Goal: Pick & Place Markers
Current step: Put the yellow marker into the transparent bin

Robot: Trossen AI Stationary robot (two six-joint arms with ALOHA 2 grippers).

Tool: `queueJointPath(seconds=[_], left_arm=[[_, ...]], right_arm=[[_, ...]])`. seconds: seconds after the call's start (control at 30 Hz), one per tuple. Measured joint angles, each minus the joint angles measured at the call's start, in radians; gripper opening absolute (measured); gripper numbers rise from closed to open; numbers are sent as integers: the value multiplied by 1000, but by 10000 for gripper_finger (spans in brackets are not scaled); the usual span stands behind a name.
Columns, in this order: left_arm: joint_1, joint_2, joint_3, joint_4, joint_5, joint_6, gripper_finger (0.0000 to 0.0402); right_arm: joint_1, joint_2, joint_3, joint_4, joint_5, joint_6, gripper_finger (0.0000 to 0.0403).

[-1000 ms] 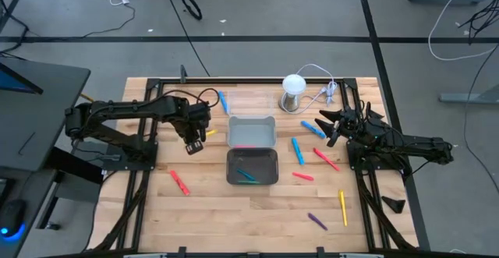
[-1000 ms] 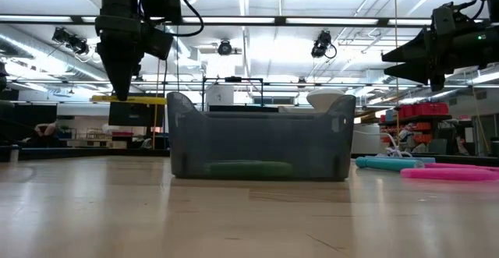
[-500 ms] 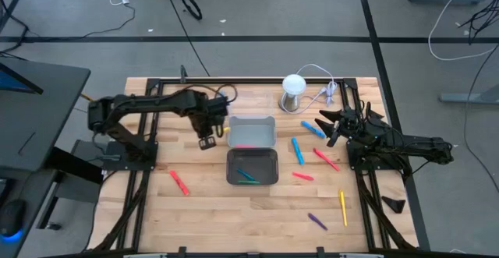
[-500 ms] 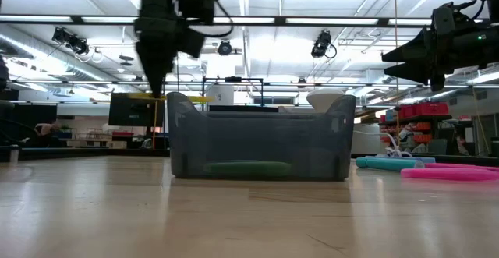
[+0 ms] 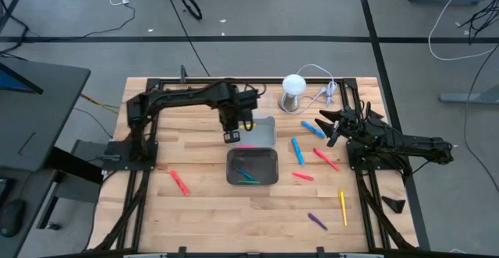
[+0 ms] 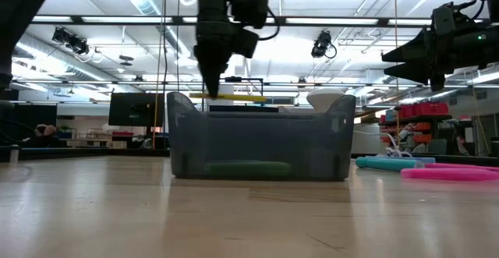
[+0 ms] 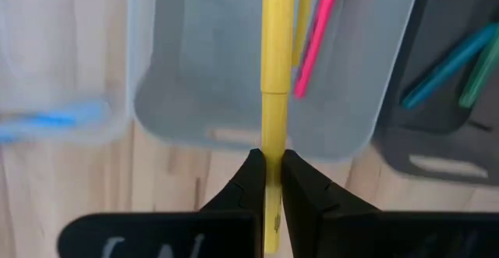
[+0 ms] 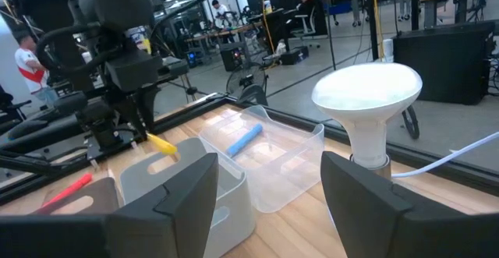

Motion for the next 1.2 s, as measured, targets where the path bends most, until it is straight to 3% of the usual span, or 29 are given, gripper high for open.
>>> queueJointPath(seconds=[0.47, 0.9, 1.2], left_arm=[[-7, 196, 293, -76, 15, 17, 24], [-6, 202, 298, -78, 15, 25, 25], [-29, 291, 297, -48, 15, 29, 25]], right_arm=[[0, 0, 0, 0, 0, 0, 231], [0, 0, 0, 0, 0, 0, 231], [0, 0, 0, 0, 0, 0, 231]])
